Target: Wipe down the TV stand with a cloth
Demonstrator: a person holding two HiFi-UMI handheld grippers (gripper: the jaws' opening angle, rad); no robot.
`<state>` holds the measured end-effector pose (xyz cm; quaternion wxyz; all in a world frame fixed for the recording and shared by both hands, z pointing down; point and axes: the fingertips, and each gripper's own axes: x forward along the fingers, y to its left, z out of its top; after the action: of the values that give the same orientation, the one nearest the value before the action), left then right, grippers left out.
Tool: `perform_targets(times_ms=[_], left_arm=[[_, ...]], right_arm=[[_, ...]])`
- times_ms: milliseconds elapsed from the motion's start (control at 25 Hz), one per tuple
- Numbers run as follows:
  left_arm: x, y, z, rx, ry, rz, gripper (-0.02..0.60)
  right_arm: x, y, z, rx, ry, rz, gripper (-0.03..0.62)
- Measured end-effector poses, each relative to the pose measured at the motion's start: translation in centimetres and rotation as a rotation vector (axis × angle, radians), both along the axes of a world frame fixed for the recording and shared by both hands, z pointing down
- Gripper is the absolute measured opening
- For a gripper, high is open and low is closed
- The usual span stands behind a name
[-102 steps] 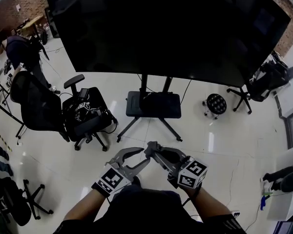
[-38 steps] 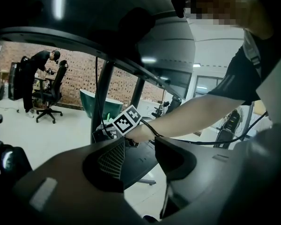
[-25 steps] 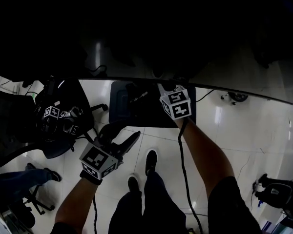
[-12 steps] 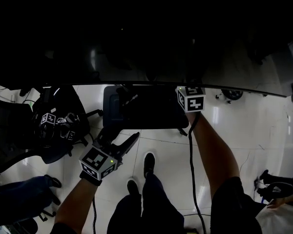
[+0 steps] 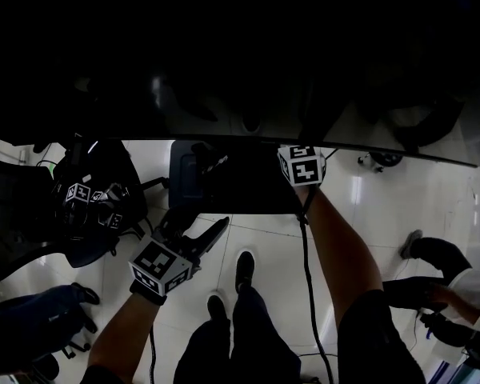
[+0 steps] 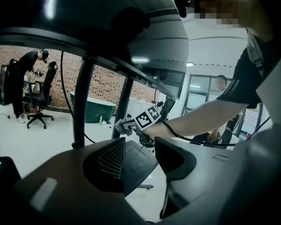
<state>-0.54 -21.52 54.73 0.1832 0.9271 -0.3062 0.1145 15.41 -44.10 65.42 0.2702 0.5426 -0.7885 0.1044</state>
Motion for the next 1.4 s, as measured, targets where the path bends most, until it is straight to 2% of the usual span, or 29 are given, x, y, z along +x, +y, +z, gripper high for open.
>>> perform_targets(times_ms=[440, 600, 720, 840, 1040, 1240, 1400], left_arm=[[-0.4, -0.2, 2.2, -0.025, -0.009, -0.009, 0.218], [-0.4, -0.3, 2.3, -0.017, -0.008, -0.017, 0.218], [-0.8, -0.1, 2.2, -0.019, -0.008, -0.029, 0.218], [-1.7, 0.2, 1.8, -0.013, -0.011, -0.043, 0.218], [-2.6, 0.9, 1.8, -0.010, -0.020, -0.053, 0.218], [-3.1, 0.9, 3.1, -0.029, -0.021, -0.072, 0.218], [-3.2, 0.8, 4.5, -0.058, -0.028, -0.072, 0.218]], right_arm=[[-0.6, -0.2, 7.5, -0.149, 0.057, 0.011, 0.028], [-1.0, 0.5, 6.2, -0.114, -0.018, 0.012, 0.028], [-2.6, 3.0, 3.9, -0.074, -0.097, -0.038, 0.028], [-4.8, 6.3, 4.1, -0.093, -0.108, -0.098, 0.028], [-8.1, 8.6, 8.2, -0.183, -0.091, -0.142, 0.028], [-11.9, 6.9, 11.4, -0.227, -0.028, -0.197, 0.028], [-14.3, 4.9, 12.7, -0.228, 0.074, -0.283, 0.028]])
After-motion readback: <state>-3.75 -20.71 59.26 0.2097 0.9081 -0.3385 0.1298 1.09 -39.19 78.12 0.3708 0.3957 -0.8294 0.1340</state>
